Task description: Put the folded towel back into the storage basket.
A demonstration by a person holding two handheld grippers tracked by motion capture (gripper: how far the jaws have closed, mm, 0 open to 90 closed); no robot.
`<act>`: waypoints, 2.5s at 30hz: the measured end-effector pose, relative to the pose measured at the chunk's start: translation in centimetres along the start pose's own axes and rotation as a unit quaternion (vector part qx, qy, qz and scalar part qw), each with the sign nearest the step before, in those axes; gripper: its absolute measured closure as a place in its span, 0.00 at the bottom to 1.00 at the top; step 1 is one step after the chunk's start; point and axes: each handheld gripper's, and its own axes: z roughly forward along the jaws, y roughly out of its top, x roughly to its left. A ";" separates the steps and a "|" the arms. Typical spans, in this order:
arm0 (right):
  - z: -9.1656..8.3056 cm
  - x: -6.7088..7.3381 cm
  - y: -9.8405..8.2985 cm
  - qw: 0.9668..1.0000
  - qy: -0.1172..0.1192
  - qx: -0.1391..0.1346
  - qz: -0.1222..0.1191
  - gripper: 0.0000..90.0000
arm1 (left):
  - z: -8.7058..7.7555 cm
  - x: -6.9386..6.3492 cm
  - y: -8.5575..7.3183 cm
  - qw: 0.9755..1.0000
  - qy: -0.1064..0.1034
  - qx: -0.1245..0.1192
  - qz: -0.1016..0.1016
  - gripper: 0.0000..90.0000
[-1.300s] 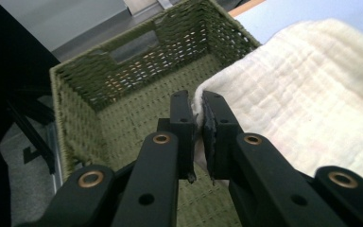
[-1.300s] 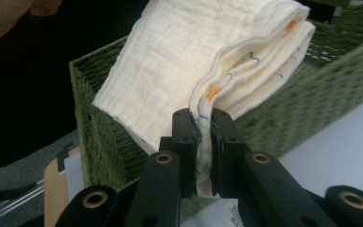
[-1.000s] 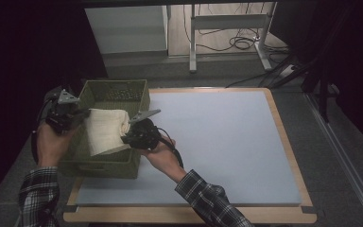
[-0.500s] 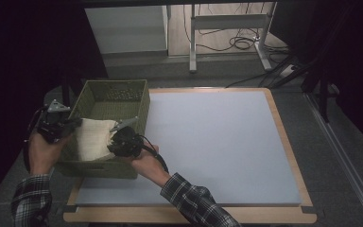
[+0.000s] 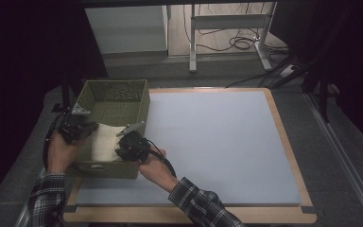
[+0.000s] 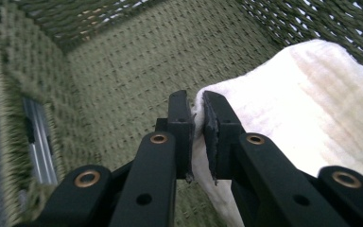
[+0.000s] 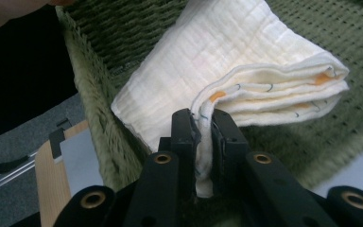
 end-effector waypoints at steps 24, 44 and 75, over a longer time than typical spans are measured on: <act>-1.8 -0.8 0.5 0.999 -0.004 -0.016 -0.030 0.63 | 1.1 -0.5 0.2 1.000 -0.008 -0.008 -0.029 0.51; -4.9 -2.9 -0.5 0.997 -0.031 -0.026 -0.069 0.39 | 1.7 -2.4 1.5 0.995 -0.058 -0.050 -0.069 0.19; -9.0 -7.5 -4.6 0.998 -0.028 -0.029 -0.047 0.18 | 1.7 -6.2 3.8 0.983 -0.139 -0.100 -0.065 0.04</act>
